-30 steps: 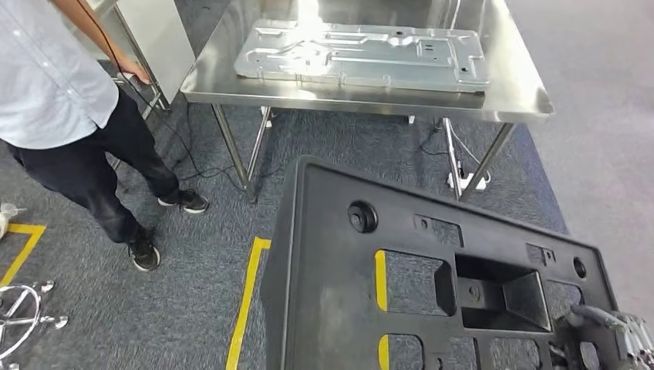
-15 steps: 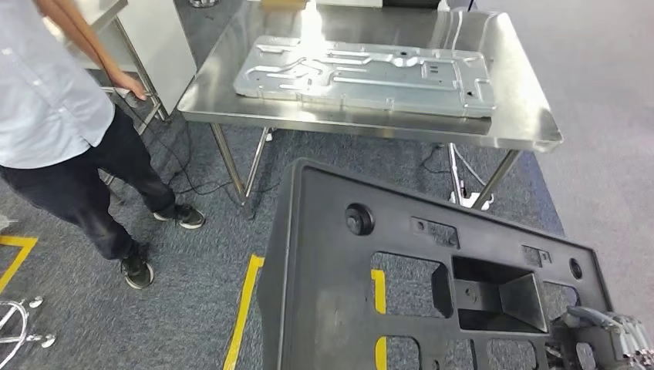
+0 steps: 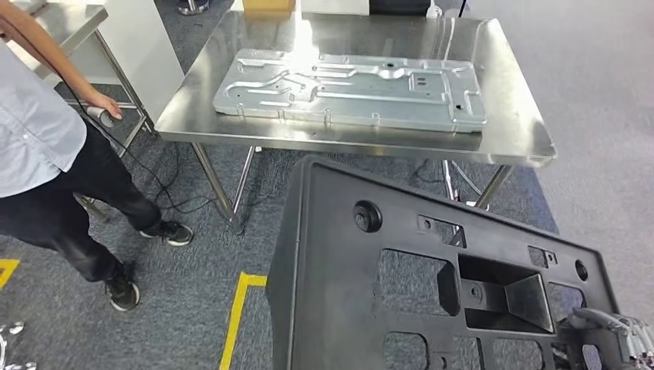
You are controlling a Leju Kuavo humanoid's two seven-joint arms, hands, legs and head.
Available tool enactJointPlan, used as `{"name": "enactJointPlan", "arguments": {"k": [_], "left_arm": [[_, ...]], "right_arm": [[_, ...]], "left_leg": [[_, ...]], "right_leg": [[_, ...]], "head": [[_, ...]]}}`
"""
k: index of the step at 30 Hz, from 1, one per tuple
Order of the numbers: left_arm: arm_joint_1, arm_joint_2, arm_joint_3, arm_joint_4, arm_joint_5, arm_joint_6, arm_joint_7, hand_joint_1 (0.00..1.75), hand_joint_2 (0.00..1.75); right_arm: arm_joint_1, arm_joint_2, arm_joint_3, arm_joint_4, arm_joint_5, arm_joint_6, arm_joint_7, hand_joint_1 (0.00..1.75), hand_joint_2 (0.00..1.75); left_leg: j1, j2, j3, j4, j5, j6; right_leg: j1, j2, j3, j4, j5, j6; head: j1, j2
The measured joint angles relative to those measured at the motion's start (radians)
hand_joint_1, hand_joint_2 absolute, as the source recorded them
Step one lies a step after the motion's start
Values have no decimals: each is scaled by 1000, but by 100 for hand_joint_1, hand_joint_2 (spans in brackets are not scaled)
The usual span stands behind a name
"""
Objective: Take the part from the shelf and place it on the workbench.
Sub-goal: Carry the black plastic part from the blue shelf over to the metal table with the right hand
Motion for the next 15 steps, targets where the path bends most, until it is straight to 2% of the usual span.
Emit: {"name": "enactJointPlan", "arguments": {"k": [1,3,6,8,10,11,12,14,15], "left_arm": [[1,1,0,0,1,0,0,0,175],[4,0,0,0,1,0,0,0,175],[5,0,0,0,1,0,0,0,175],[3,-1,0,0,0,0,0,0,175],[-3,-2,0,0,-3,0,0,0,175],[-5,-2,0,0,-5,0,0,0,175],[-5,-2,0,0,-7,0,0,0,175],[-2,-3,0,0,-10,0,0,0,175],[-3,-4,0,0,-12,0,0,0,175]], "right_arm": [[-1,0,0,0,0,0,0,175,175],[0,0,1,0,-1,0,0,175,175],[-1,-1,1,0,-1,-1,-1,175,175],[-2,-2,1,0,-1,-1,-1,175,175],[-5,-5,1,0,-3,-1,-1,175,175],[-6,-6,1,0,-5,-1,-2,175,175],[-7,-7,1,0,-6,-1,-2,175,175],[-7,-9,1,0,-8,-1,-2,175,175],[-8,-10,1,1,-8,-1,-2,175,175]], "left_leg": [[-4,-2,1,-6,-7,6],[-1,-3,13,-23,10,16],[2,-4,20,-27,14,19],[5,-1,35,-34,17,21],[9,1,58,-44,10,25],[10,1,67,-45,3,25],[11,0,77,-46,-6,24],[13,-1,97,-46,-22,17],[13,-1,106,-46,-29,13]], "right_leg": [[0,2,9,2,-1,7],[2,3,21,8,1,15],[5,3,23,11,2,17],[5,1,22,24,-9,19],[-2,-4,-67,154,-69,33],[-5,-5,-114,206,-83,40],[-9,-6,-154,238,-78,47],[-13,-8,-131,131,17,47],[-12,-10,-118,78,42,45]], "head": [[0,0],[-2,0],[-1,0],[0,0],[2,0],[3,0],[3,0],[4,0],[4,0]]}}
